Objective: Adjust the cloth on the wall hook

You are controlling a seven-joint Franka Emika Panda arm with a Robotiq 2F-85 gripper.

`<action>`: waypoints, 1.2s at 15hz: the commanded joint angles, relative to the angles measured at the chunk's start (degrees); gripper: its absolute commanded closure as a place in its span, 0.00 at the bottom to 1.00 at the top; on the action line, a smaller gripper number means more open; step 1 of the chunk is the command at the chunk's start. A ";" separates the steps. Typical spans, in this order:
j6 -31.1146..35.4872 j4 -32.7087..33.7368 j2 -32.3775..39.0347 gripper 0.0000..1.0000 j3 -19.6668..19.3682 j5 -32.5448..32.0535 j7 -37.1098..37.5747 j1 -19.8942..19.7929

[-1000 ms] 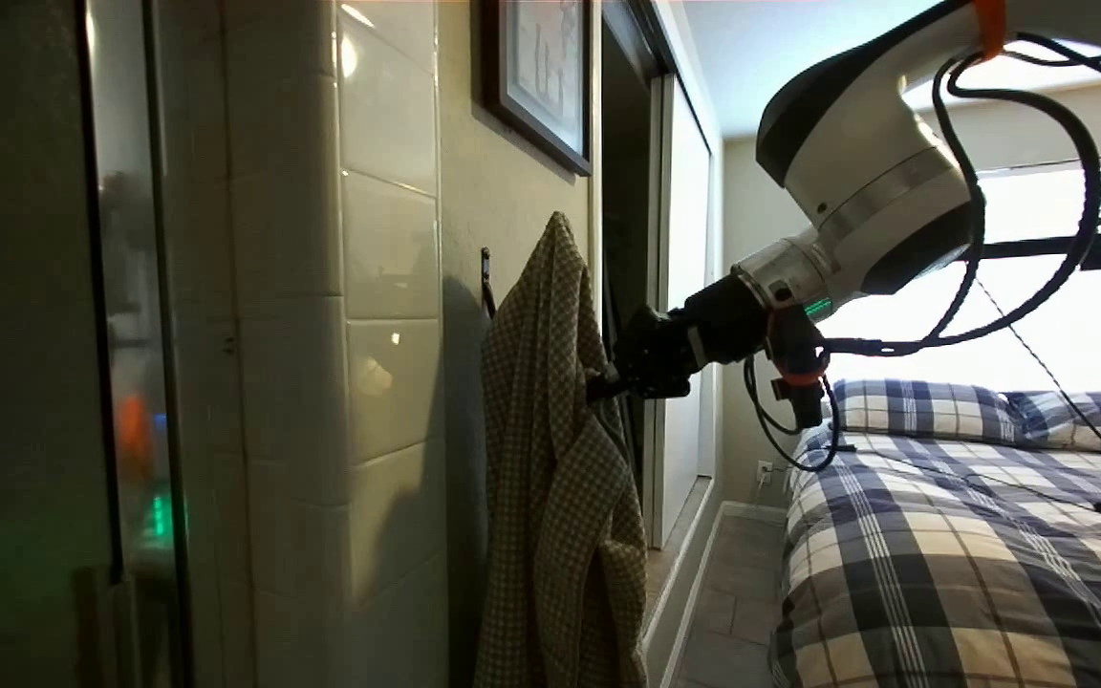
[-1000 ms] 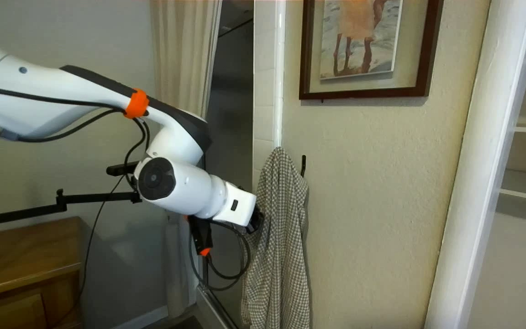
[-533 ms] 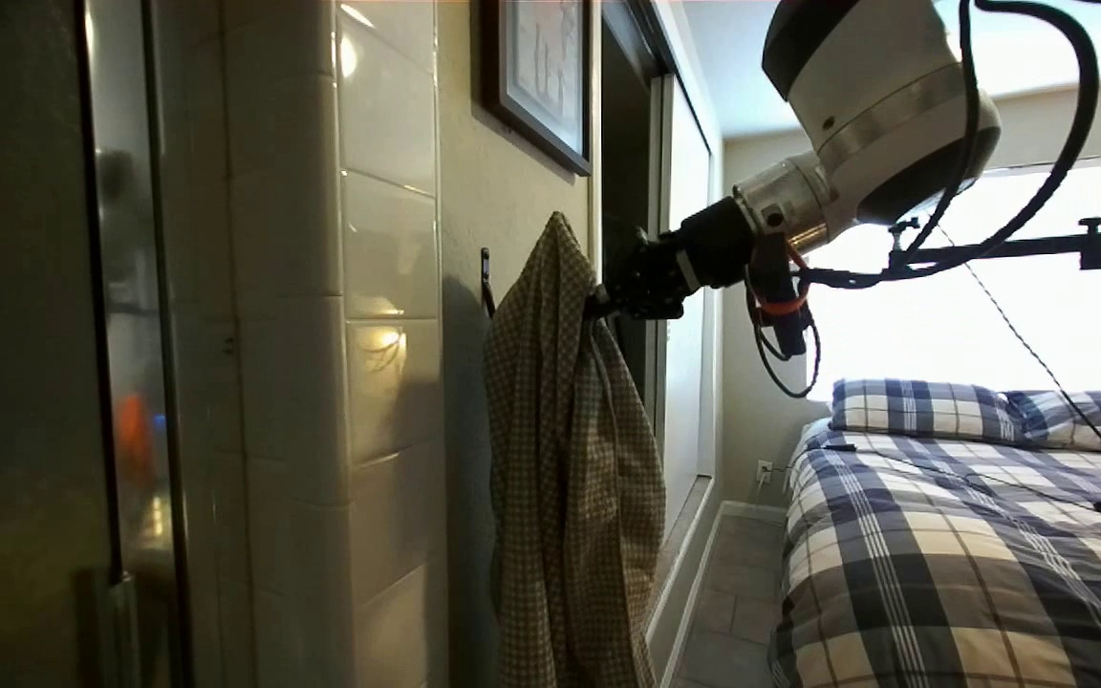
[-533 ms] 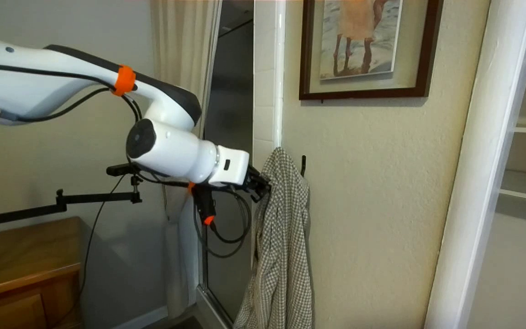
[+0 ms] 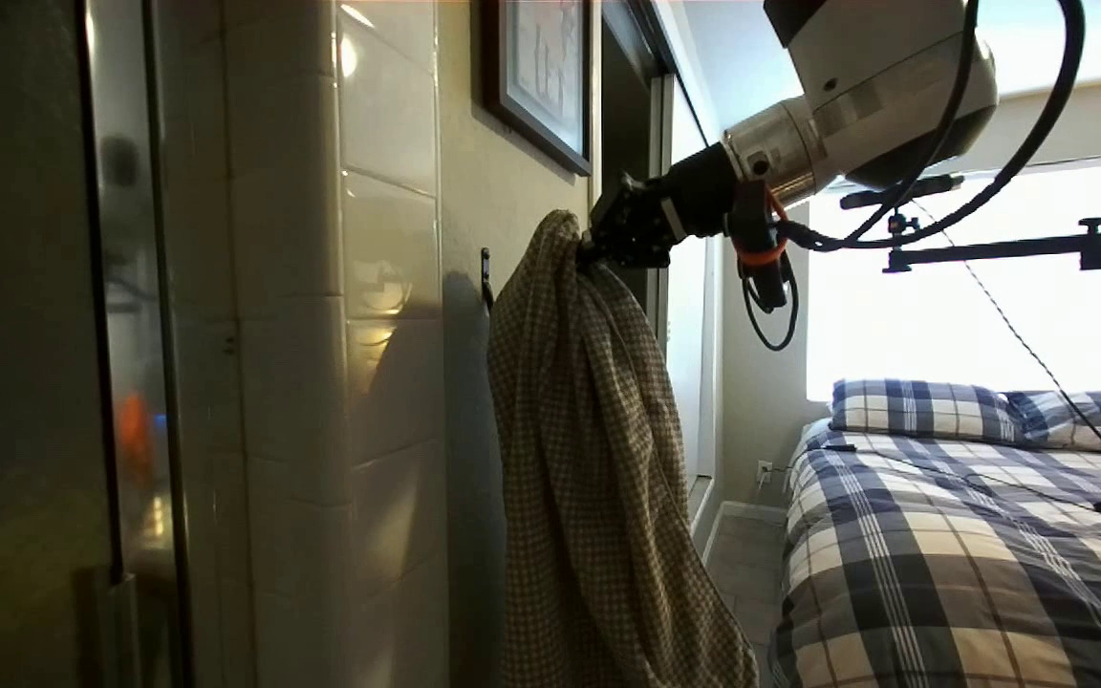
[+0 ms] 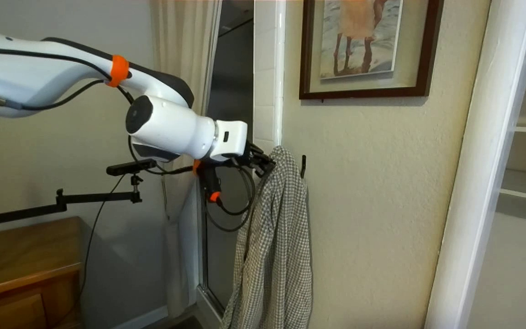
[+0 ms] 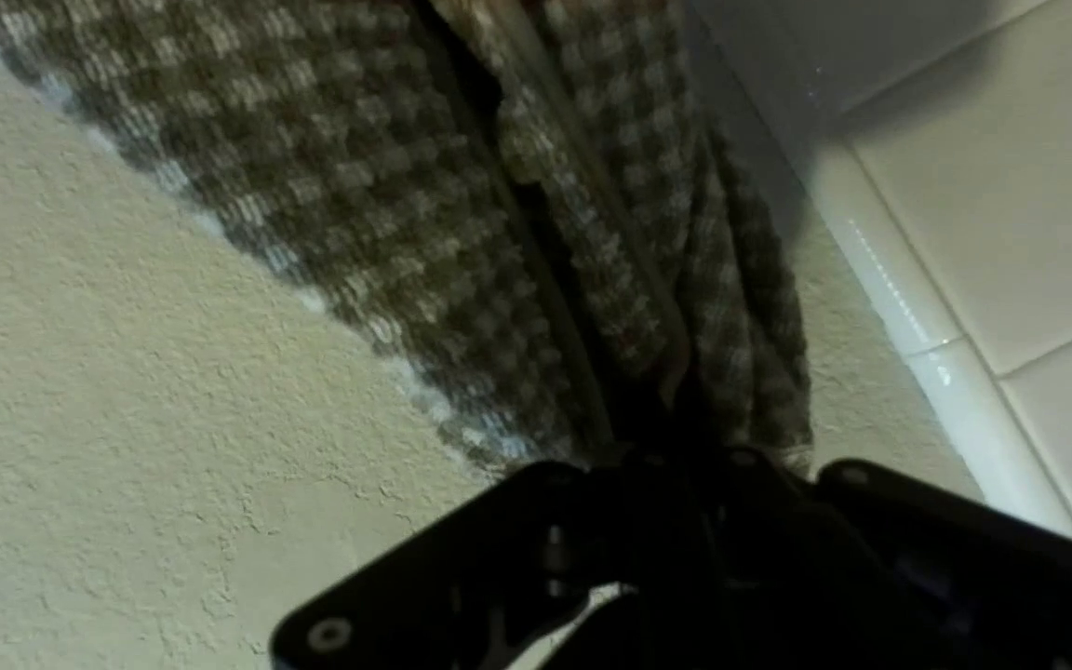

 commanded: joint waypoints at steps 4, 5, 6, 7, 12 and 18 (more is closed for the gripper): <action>-0.65 0.04 0.03 0.96 2.32 -5.15 4.94 -3.93; -0.69 0.04 0.01 0.96 2.62 -5.35 5.28 -4.38; -0.69 0.07 -0.01 0.96 2.74 -5.36 5.35 -4.57; -0.69 0.09 -0.01 0.96 2.76 -5.37 5.37 -4.65; -1.79 0.32 0.18 0.99 3.60 -7.98 5.92 -6.26; -10.30 0.75 0.23 0.99 10.47 -28.22 12.17 -18.29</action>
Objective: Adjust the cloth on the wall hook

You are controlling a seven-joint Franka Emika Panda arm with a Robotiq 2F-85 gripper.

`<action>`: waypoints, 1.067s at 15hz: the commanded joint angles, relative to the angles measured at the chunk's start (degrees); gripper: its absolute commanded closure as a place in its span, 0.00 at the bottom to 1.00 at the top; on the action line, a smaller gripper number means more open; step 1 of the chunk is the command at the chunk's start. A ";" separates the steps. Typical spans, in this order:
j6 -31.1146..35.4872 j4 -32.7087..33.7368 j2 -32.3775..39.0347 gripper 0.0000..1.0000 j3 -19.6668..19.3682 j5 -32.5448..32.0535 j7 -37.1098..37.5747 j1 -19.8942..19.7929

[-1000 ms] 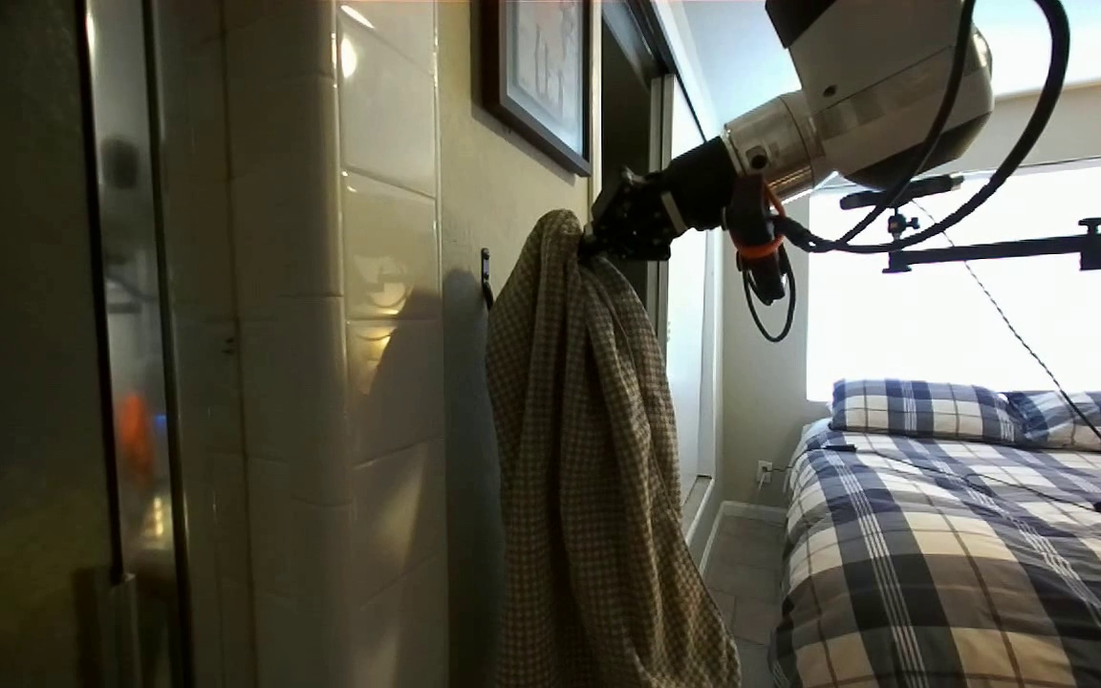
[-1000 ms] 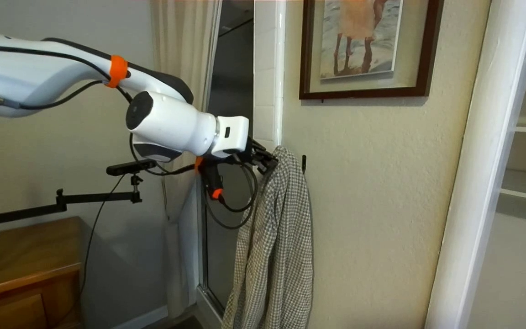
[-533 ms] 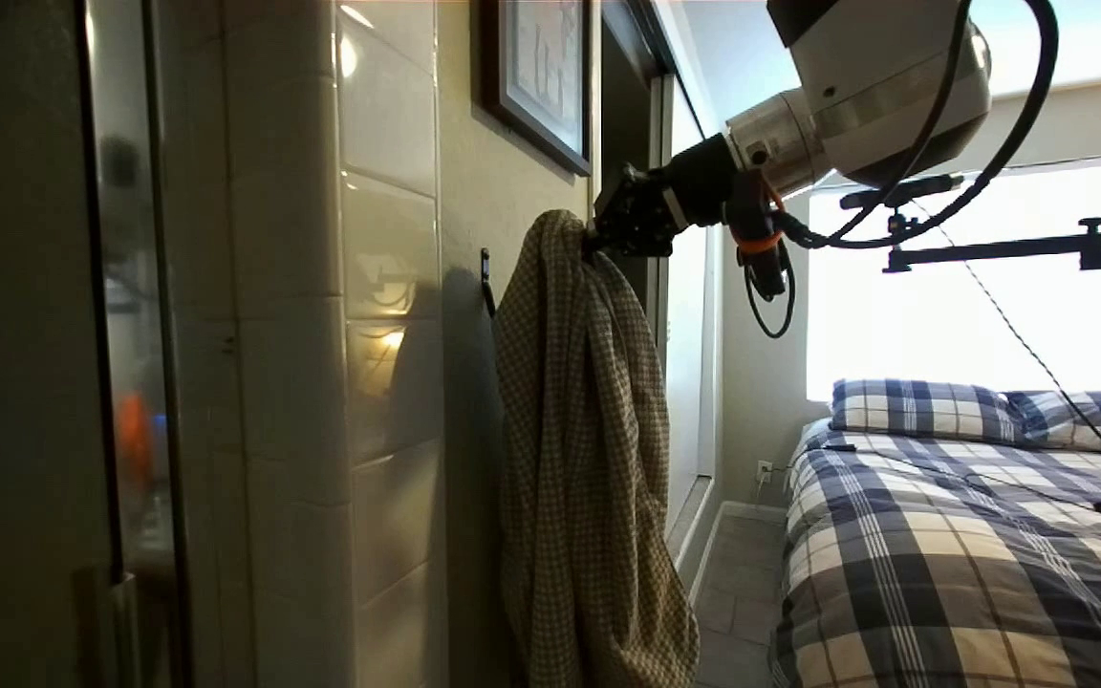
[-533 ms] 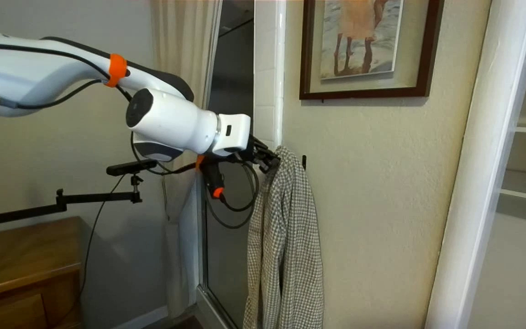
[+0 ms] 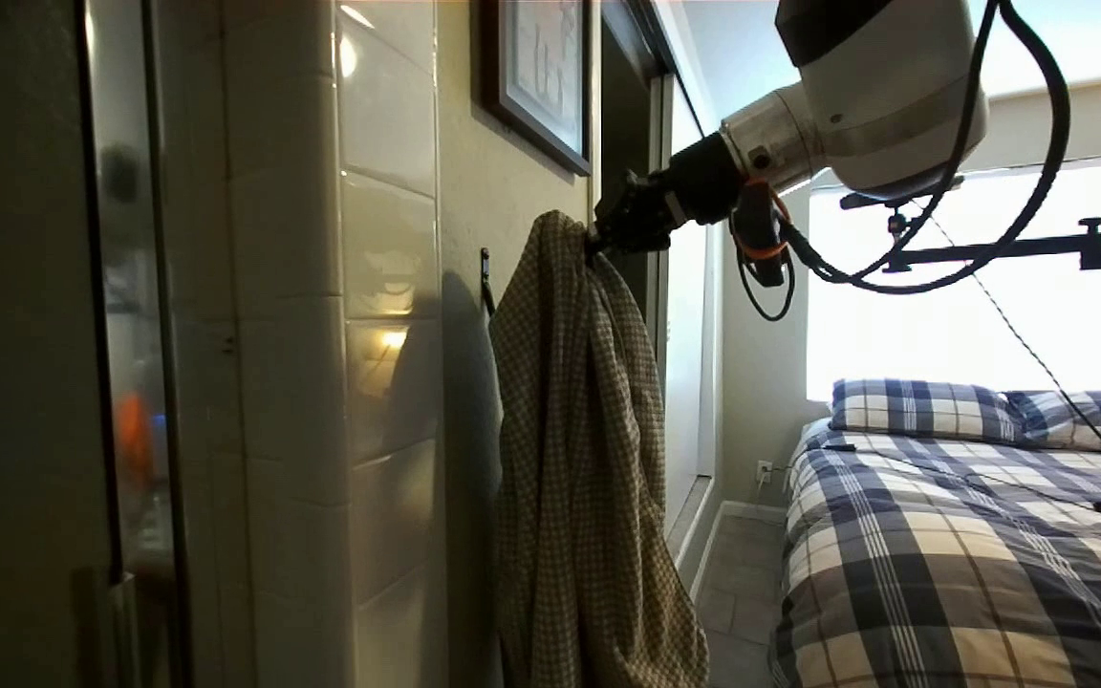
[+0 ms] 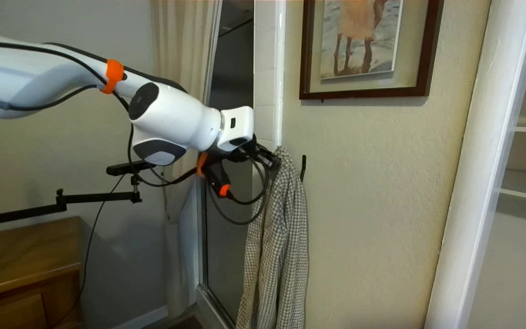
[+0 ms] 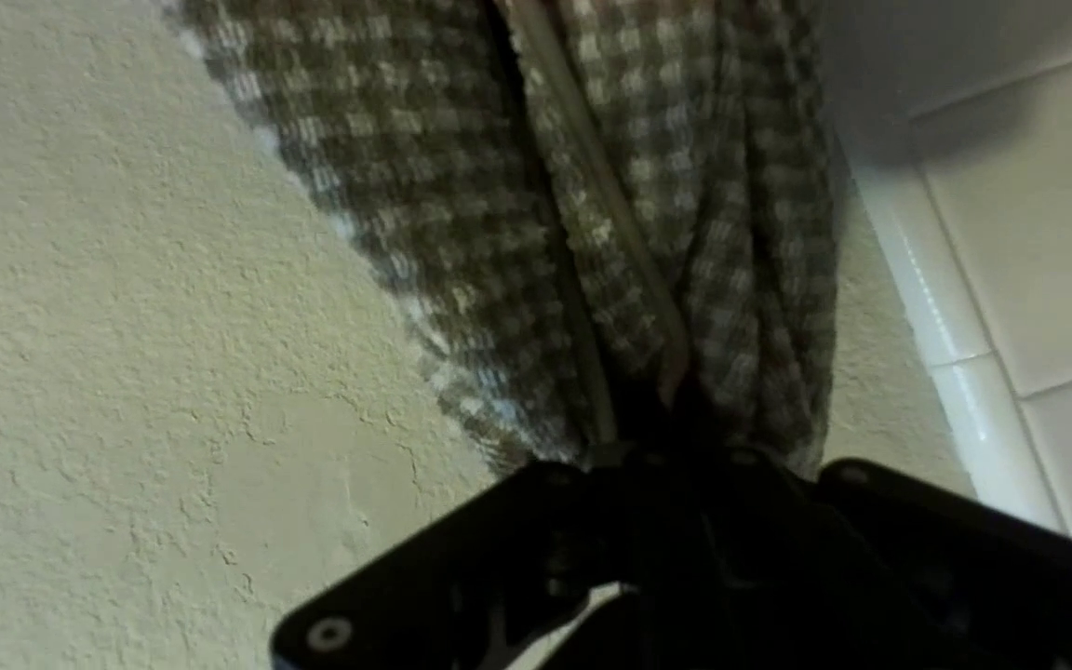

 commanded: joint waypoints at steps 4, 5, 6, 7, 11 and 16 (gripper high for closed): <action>-13.48 5.80 -0.58 0.99 7.44 -24.12 11.88 -13.19; -15.13 6.98 -0.73 0.99 7.93 -26.27 12.61 -14.05; -16.67 8.31 -0.85 0.99 8.23 -27.83 13.15 -14.57; -18.11 9.63 -0.91 0.99 8.56 -29.34 13.62 -15.13; -19.17 14.60 0.53 0.99 8.05 -29.17 11.69 -13.90; -14.24 17.77 5.38 0.99 5.72 -22.57 2.36 -8.99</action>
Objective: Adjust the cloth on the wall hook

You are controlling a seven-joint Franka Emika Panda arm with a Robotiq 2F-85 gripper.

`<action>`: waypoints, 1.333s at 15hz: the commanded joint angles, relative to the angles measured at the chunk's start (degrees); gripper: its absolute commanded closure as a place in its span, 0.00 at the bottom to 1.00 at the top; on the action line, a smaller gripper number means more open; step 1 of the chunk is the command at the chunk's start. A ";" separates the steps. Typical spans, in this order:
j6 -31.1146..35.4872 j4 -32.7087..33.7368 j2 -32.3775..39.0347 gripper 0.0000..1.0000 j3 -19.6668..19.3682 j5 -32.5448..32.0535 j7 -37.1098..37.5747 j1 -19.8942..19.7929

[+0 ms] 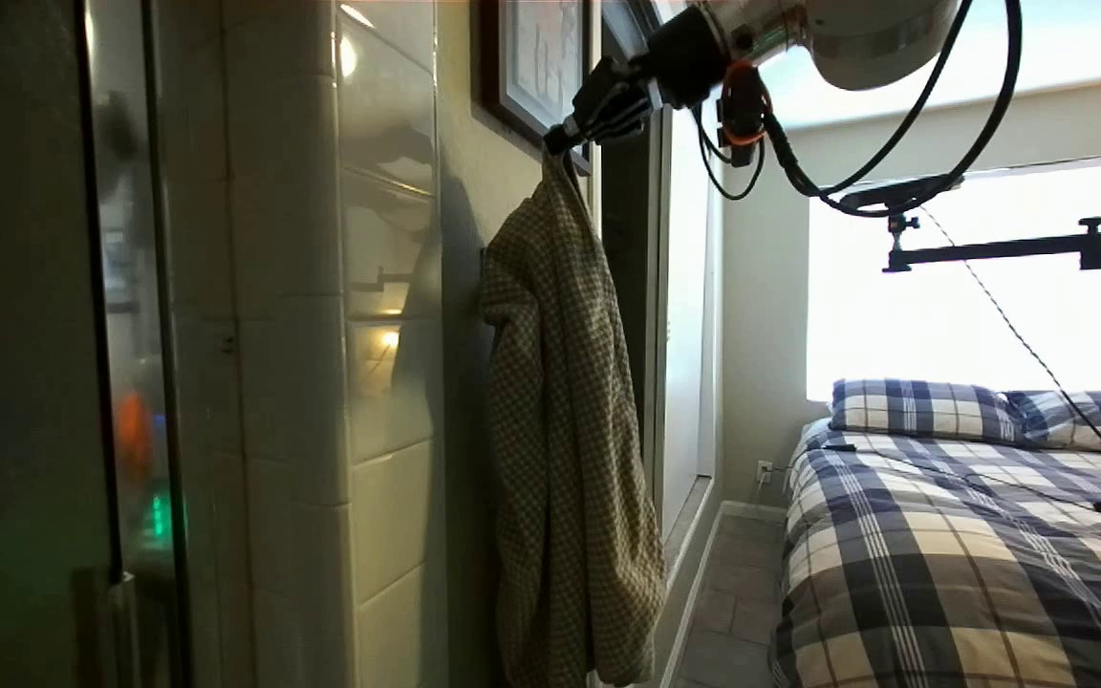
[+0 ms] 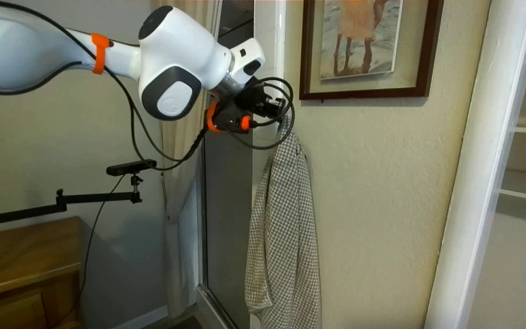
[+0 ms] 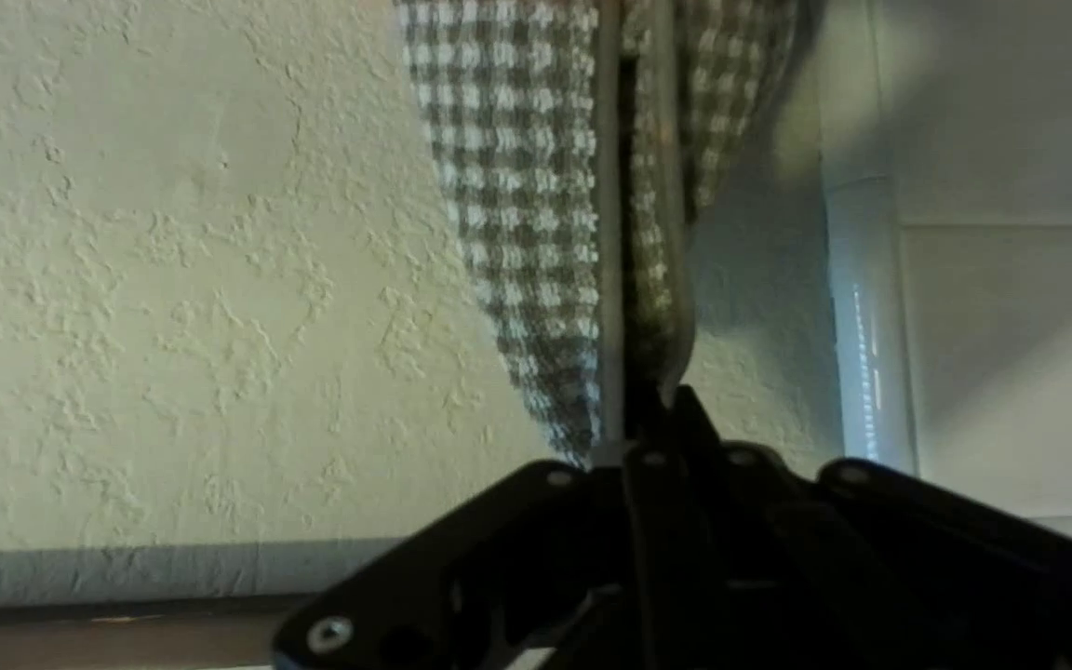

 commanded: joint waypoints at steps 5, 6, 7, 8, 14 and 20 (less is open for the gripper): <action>4.93 6.09 9.22 0.99 -3.45 10.77 -16.61 5.49; 4.87 6.40 9.89 0.99 -3.53 11.24 -17.41 5.29; 4.29 6.45 10.31 0.99 -3.53 11.28 -17.42 4.94; 3.78 6.44 10.60 0.99 -3.51 11.09 -17.05 4.60; -1.24 4.95 10.95 0.99 -3.72 8.67 -12.50 3.71; -7.06 5.07 10.53 0.99 -3.77 6.07 -7.47 2.97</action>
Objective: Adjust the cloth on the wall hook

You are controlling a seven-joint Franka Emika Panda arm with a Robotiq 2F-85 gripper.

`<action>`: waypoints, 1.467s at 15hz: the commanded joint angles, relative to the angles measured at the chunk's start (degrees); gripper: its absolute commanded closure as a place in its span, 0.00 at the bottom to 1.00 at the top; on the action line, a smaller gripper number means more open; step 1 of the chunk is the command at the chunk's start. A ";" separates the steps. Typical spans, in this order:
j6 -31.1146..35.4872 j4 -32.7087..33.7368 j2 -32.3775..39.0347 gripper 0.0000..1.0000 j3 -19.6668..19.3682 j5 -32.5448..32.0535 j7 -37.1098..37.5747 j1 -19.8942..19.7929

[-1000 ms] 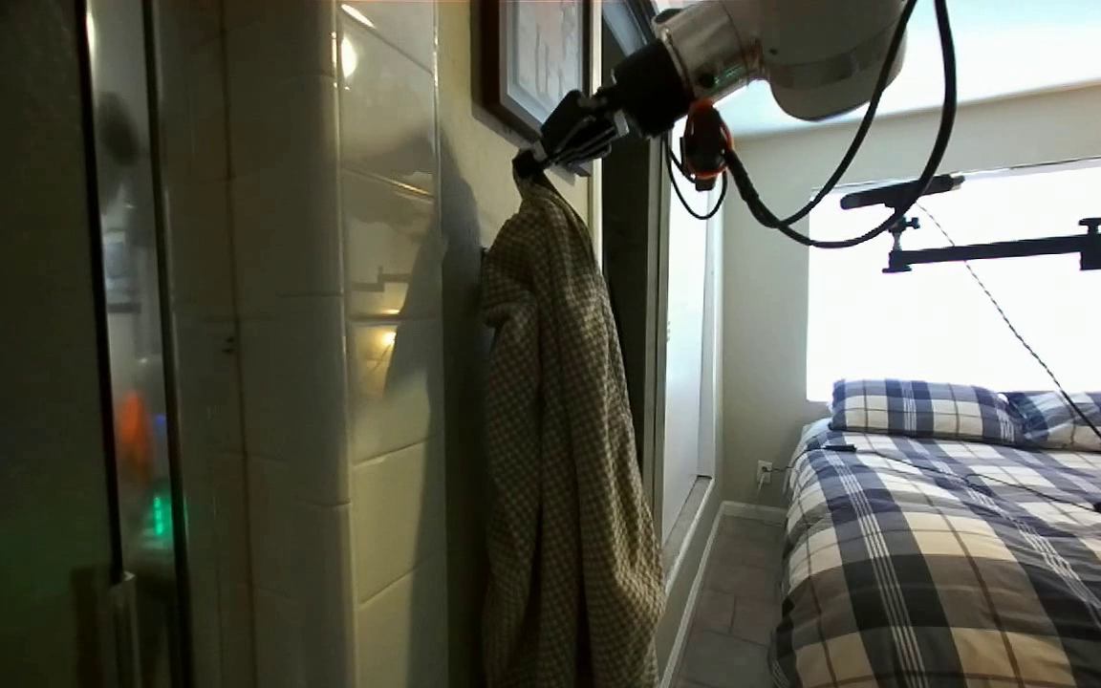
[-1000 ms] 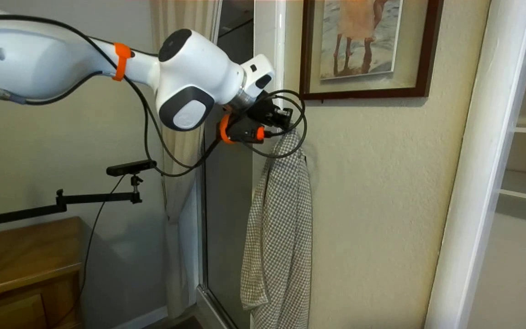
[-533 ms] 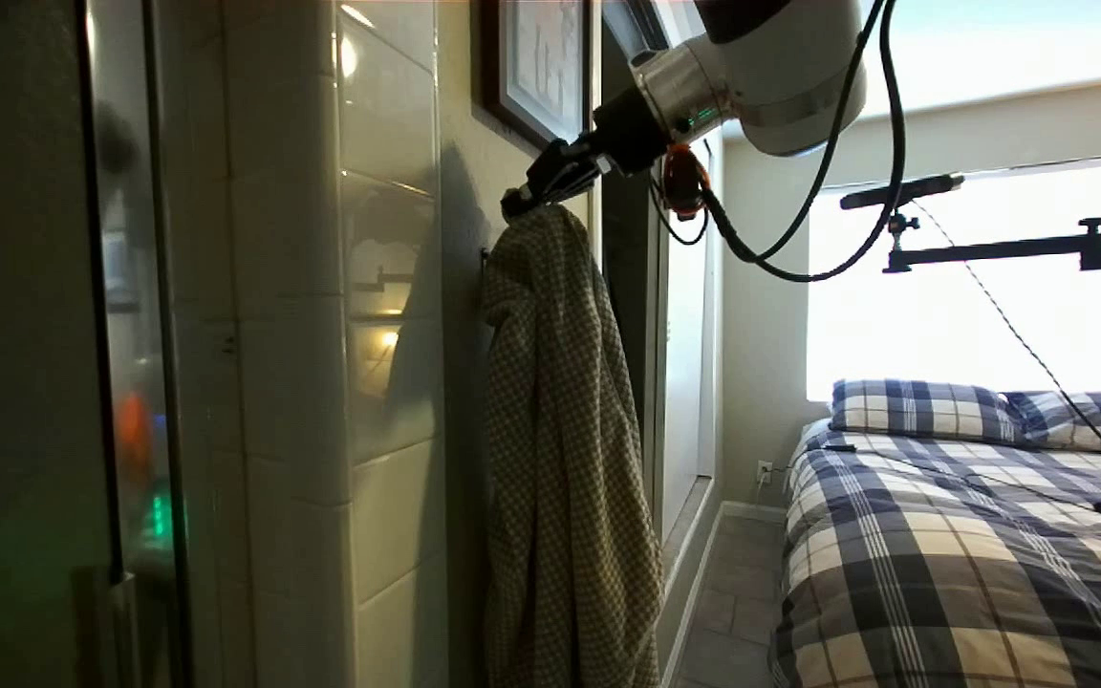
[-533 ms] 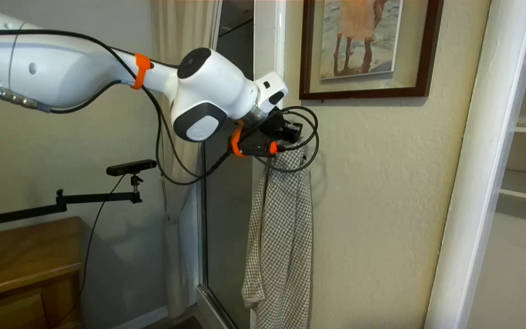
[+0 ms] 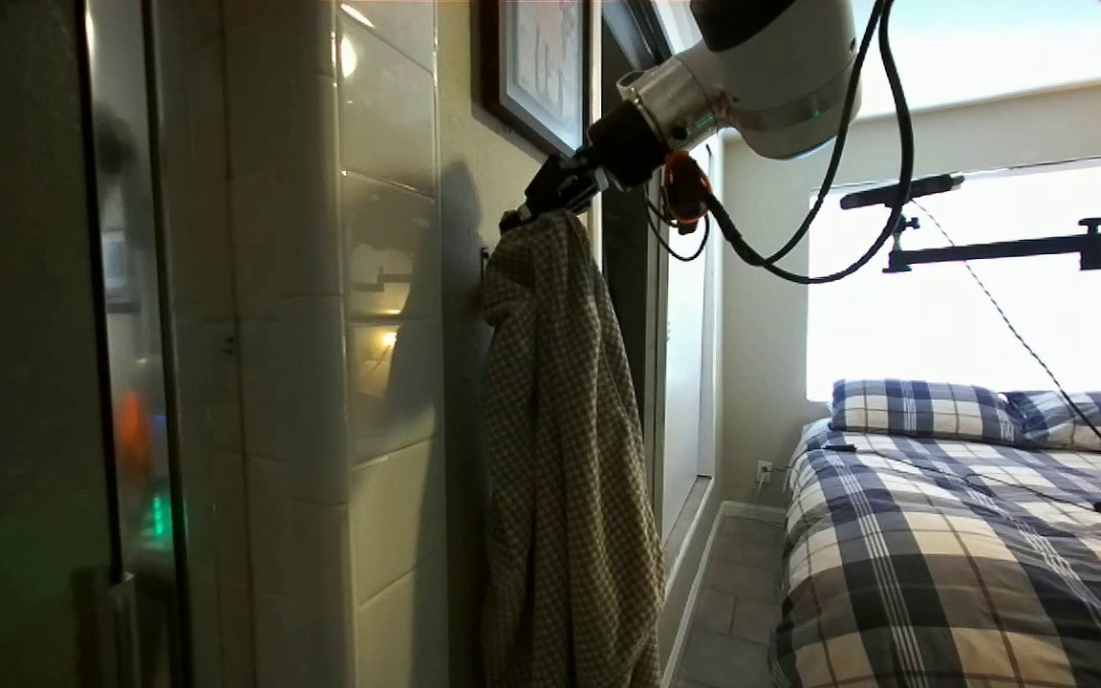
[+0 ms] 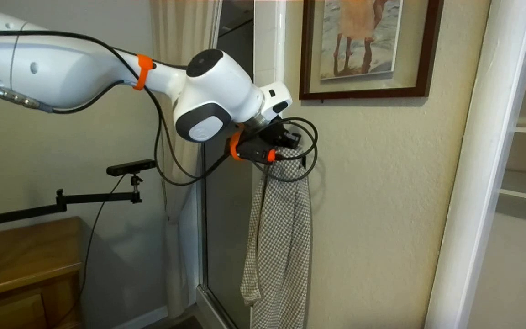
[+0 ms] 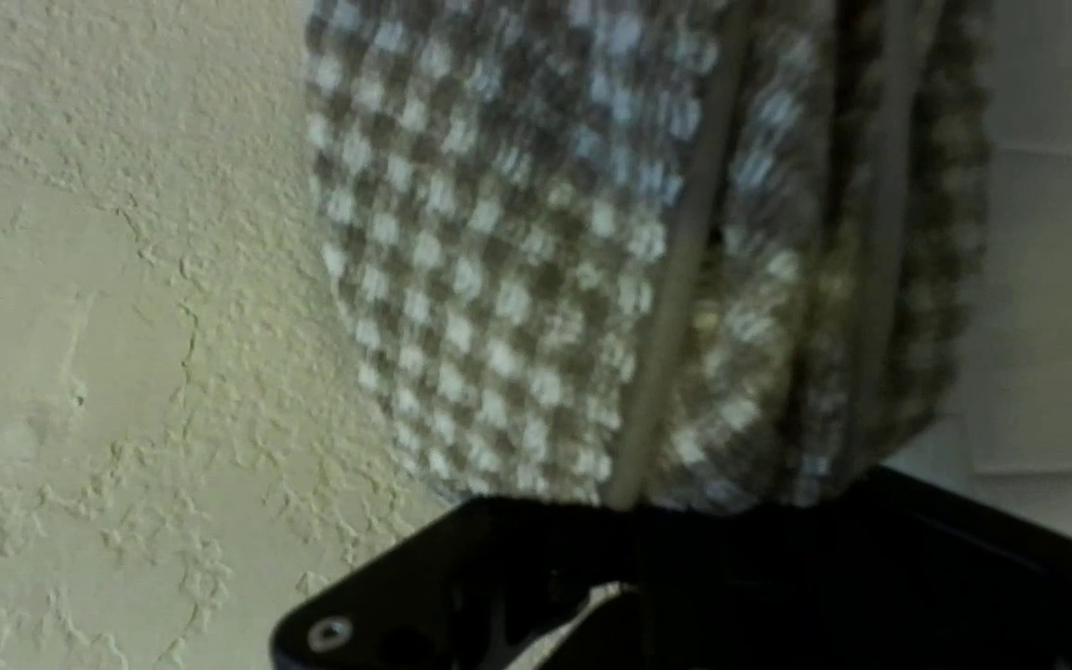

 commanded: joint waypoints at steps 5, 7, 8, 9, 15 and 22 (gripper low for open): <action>-1.94 3.41 0.28 0.52 -0.17 -1.75 -1.58 -0.26; -1.55 5.13 0.01 0.38 0.01 -3.12 -4.49 -0.13; -1.93 5.95 -0.39 0.30 0.14 -4.34 -5.02 -0.15; -2.58 6.39 -0.86 0.24 0.29 -6.07 -3.79 -0.37; -14.37 6.38 -4.65 0.00 1.38 -19.77 9.30 -3.25; -28.40 7.63 -6.84 0.00 0.69 -19.49 13.39 -3.22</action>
